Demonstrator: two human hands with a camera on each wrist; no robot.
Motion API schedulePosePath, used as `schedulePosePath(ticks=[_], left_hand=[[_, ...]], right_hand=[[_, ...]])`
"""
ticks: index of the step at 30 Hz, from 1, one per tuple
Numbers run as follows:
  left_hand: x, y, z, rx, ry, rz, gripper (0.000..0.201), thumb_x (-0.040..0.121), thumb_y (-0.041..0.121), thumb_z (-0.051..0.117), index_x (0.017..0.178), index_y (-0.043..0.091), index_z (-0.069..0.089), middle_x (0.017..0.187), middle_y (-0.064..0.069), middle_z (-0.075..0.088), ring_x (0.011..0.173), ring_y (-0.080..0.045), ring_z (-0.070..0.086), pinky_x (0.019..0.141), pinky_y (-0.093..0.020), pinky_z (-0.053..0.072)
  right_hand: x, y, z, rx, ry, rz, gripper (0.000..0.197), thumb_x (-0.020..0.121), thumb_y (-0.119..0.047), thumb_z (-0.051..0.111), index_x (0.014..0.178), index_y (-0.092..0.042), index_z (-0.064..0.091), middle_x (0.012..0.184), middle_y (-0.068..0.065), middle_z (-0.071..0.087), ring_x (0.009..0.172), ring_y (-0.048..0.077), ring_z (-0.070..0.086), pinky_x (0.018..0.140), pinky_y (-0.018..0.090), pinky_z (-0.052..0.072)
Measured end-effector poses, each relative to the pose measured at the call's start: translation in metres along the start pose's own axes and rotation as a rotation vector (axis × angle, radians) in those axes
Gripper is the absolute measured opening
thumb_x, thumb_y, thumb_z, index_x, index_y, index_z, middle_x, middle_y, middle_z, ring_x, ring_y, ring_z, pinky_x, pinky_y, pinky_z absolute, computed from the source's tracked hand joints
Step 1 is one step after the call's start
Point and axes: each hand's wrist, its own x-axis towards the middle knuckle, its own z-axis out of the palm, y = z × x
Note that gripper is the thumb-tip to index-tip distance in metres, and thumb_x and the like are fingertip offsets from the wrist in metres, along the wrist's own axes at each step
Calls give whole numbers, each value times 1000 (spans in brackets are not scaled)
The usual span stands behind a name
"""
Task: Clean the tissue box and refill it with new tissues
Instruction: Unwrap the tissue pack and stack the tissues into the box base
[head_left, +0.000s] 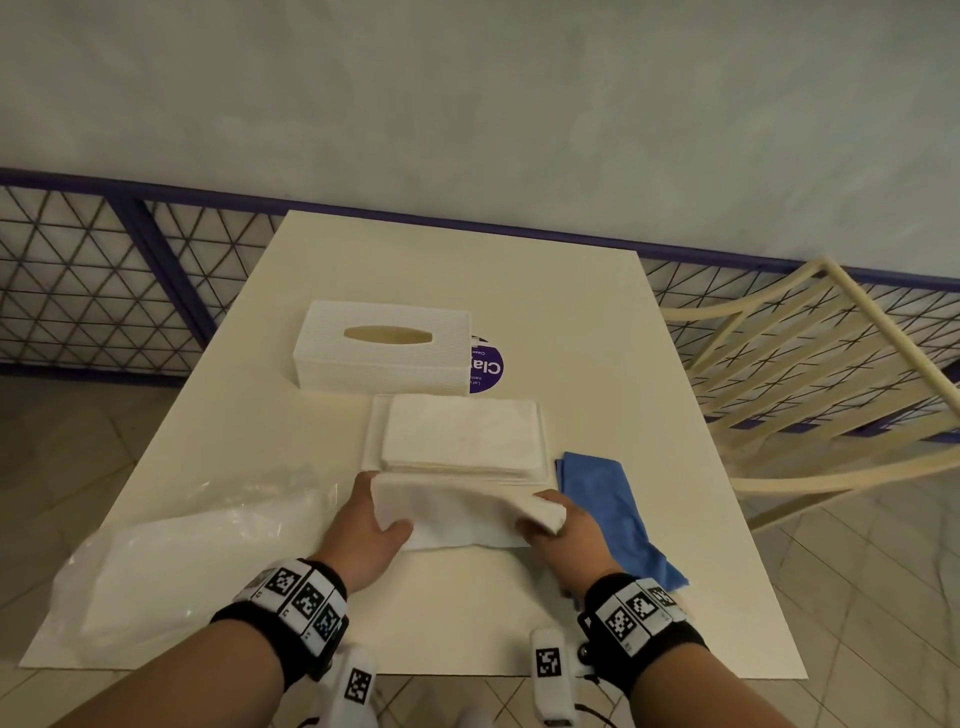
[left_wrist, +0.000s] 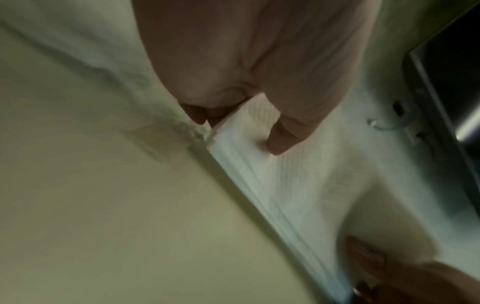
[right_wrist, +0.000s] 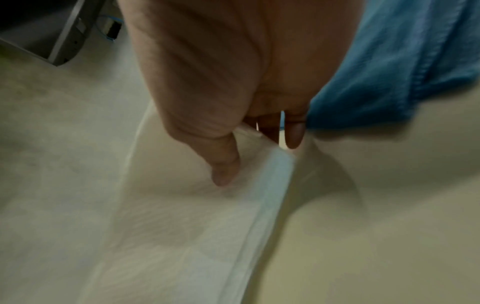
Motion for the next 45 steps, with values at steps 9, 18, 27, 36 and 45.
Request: schedulePosePath(ticks=[9,18,27,36,45], left_hand=[[59,65,-29,-47,164,-1,55,81,20,70,129,15,43,110,-1,60,94,-19,59,82,-32,48],[80,67,-38,72,175,-40,67,82,26,69,139,14,35,134,-7,50,113,-23,56,97,-35,44],[1,-9,-119,430,409,-49,23,87,23,58,110,26,60,120,-4,55,109,-27,54,95,-44,39],[-51,-101,-121,704,385,-160,68,83,54,14,137,26,43,152,3,32,145,-19,11,113,-51,3],[-47,-130,-107,655,320,-67,72,84,58,7,147,28,26,158,6,15,147,-17,0,116,-43,-2]], right_hand=[[69,-69,-30,84,213,-46,34,89,-23,61,119,-11,54,98,3,60,87,21,55,76,26,42],[112,-69,-27,-106,140,159,59,87,-32,63,138,-16,39,138,11,49,121,29,53,98,34,43],[39,-95,69,-210,-72,-273,22,86,-13,55,105,-17,68,110,2,65,98,19,60,90,28,48],[46,-131,154,-404,-503,-220,30,91,-18,50,116,-22,65,123,8,61,106,24,61,87,23,45],[55,-160,205,-850,-566,-254,81,81,-66,51,139,-11,38,131,15,43,123,37,44,103,45,40]])
